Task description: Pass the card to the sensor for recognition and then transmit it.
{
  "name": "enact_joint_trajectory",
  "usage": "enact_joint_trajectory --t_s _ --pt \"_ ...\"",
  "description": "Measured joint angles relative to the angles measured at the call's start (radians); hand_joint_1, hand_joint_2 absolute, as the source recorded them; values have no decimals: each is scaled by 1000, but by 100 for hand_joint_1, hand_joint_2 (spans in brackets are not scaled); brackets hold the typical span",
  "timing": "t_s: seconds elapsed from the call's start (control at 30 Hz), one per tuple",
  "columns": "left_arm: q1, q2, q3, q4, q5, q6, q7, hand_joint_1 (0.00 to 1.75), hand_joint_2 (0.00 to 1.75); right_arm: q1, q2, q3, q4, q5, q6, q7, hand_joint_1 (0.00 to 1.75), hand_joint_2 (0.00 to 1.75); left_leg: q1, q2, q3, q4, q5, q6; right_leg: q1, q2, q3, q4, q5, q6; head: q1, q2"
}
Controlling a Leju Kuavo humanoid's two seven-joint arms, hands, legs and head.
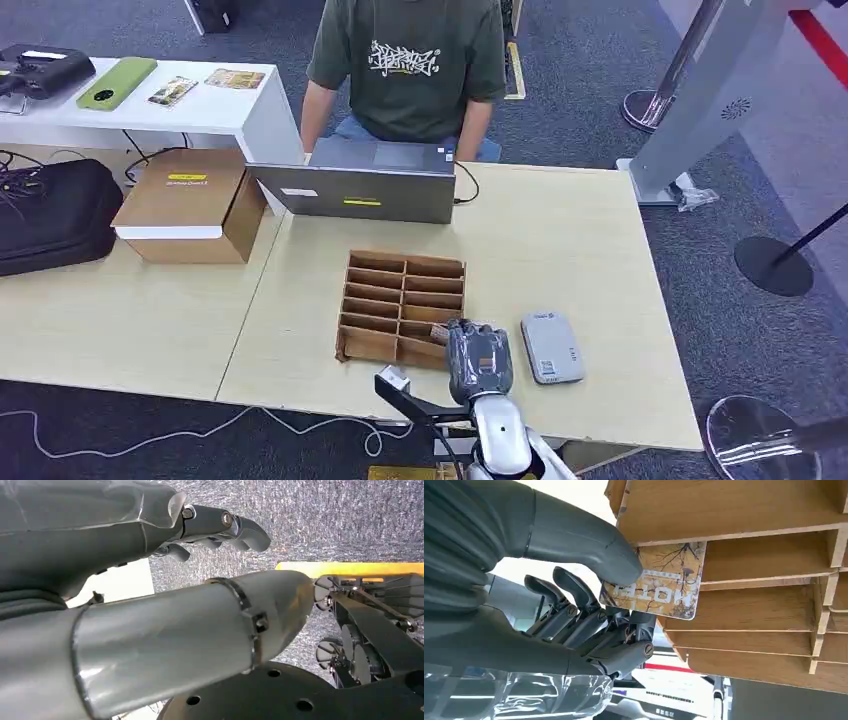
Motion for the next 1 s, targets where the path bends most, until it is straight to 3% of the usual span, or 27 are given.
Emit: enact_joint_trajectory --t_s 0.13,0.27,0.47,0.57,0.63,0.77,0.87,1.0 --pt "0 0 0 0 0 1 0 0 0 7 5 -13 -9 0 -28 3 175 175 0 0 0 0 0 0 0 0 0 0 0 0 0 0" --pt "0 -2 0 0 0 7 -3 0 0 21 4 -35 -75 0 -87 49 175 175 0 0 0 0 0 0 0 0 0 0 0 0 0 0" --pt "1 -5 0 0 0 13 -6 0 0 50 -49 -87 -257 0 -222 156 175 175 0 0 0 0 0 0 0 0 0 -1 0 0 0 0" --pt "1 -5 0 0 0 13 -7 0 0 82 -74 -137 -354 0 -299 136 175 175 0 0 0 0 0 0 0 -1 0 -1 0 0 0 0" --pt "3 -6 0 0 0 13 -9 0 0 117 -75 -186 -408 0 -360 69 175 175 0 -1 0 0 0 0 0 -1 0 -1 0 0 0 0" --pt "3 -7 0 0 0 13 -9 0 0 206 30 -340 -501 -74 -491 -182 175 175 0 0 0 0 -1 -1 0 0 0 0 -1 0 -1 0" --pt "3 -8 0 0 0 12 -9 0 0 234 83 -441 -541 -237 -535 -262 175 175 1 0 0 0 -1 -1 1 -1 0 0 -2 -1 0 0" --pt "3 -10 0 0 0 12 -9 0 0 254 148 -582 -568 -485 -540 -371 175 175 0 0 0 0 -1 -1 0 0 0 0 -1 -1 0 0"
